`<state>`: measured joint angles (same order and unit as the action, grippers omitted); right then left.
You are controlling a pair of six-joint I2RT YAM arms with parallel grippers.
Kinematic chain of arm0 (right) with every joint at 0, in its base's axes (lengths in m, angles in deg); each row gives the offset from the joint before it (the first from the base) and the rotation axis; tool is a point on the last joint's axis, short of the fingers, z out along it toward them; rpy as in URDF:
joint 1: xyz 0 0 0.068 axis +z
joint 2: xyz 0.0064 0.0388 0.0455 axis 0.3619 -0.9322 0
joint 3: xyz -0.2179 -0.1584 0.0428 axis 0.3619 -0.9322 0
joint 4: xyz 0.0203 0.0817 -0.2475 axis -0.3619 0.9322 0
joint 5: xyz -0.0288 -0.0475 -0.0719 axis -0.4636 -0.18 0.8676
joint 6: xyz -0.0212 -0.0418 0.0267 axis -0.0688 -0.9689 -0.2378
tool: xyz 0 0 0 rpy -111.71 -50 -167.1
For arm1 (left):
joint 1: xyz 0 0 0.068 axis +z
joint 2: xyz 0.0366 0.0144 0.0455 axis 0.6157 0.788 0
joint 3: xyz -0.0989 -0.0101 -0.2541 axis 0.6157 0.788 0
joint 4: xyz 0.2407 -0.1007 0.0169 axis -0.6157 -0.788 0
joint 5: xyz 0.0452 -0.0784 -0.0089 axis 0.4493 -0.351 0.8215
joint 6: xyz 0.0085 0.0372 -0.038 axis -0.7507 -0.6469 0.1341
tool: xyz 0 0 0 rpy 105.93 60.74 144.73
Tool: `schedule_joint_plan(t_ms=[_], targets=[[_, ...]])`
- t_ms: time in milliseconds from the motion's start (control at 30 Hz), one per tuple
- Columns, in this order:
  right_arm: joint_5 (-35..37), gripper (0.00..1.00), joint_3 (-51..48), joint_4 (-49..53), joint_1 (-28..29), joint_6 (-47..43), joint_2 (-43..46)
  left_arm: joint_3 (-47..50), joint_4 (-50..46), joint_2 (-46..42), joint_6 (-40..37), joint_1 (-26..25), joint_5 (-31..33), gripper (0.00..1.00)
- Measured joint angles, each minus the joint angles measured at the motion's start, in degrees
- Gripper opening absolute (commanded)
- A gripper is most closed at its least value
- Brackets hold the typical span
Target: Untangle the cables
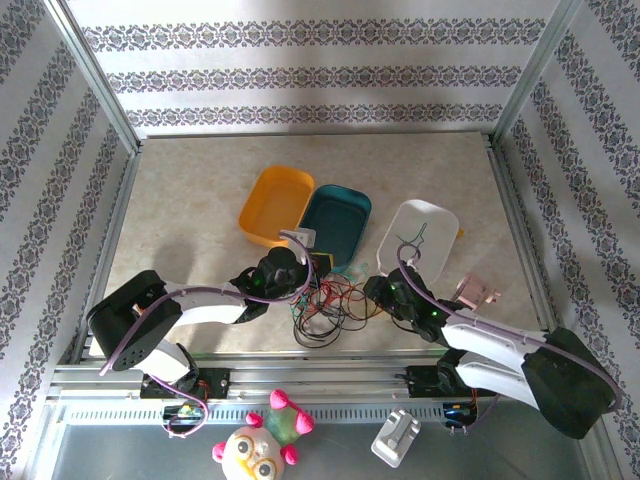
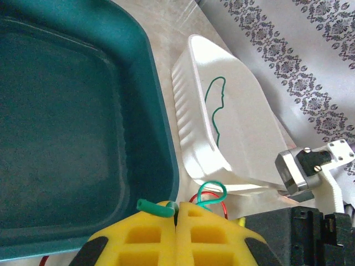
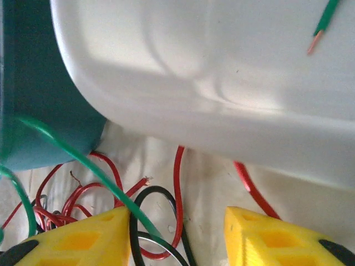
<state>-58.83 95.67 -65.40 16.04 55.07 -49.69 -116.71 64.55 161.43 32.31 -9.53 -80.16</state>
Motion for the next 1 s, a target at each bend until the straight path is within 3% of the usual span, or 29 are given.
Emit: schedule_joint_plan(t_ms=[367,500,633,1000], targets=[[3.76,0.55,-4.35,3.67,-0.02,0.31,15.41,0.00,0.22,0.02,0.00,0.02,0.04,0.00],[4.87,0.61,-4.35,5.70,-0.02,-0.90,19.58,-0.02,1.01,0.07,0.00,0.02,-0.66,0.00],[6.43,0.74,-4.59,8.24,-0.28,-1.14,21.24,-0.24,1.40,0.07,-0.02,0.02,-1.88,0.00],[11.63,0.75,-7.58,15.47,-3.06,8.41,26.16,-7.41,-1.79,0.26,-0.96,0.02,-4.92,0.00]])
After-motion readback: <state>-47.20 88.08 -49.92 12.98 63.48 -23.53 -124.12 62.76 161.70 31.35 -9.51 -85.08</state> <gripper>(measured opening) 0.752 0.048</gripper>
